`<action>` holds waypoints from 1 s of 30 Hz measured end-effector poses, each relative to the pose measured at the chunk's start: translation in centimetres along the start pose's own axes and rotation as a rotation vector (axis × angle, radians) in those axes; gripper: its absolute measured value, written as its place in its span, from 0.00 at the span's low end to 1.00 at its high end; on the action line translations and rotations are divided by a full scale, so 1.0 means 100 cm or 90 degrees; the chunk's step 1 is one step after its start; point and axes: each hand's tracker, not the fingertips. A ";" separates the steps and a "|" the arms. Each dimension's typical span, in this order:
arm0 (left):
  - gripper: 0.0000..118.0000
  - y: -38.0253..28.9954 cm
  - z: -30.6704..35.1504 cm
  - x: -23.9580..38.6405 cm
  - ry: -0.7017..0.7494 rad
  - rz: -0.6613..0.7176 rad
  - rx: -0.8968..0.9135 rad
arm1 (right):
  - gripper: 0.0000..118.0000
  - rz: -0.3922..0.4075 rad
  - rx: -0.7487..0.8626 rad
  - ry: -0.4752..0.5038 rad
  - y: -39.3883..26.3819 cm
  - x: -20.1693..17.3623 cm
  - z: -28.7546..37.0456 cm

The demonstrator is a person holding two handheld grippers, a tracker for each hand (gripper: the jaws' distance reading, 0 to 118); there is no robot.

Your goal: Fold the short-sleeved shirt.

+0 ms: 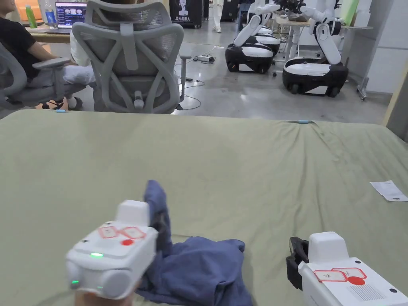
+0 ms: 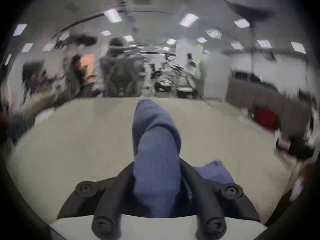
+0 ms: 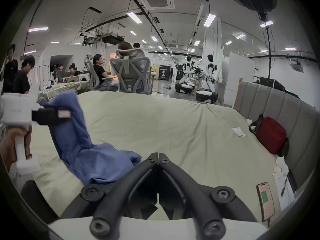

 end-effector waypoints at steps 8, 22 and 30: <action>0.28 -0.070 -0.066 0.137 0.009 -0.291 -0.128 | 0.00 -0.014 -0.003 -0.022 -0.012 0.032 0.012; 0.00 -0.025 -0.043 0.028 -0.136 0.333 -0.158 | 0.00 -0.029 -0.010 0.028 -0.011 0.017 -0.004; 0.00 -0.071 -0.077 0.104 -0.230 0.315 -0.223 | 0.00 -0.024 -0.055 0.026 -0.017 0.015 -0.008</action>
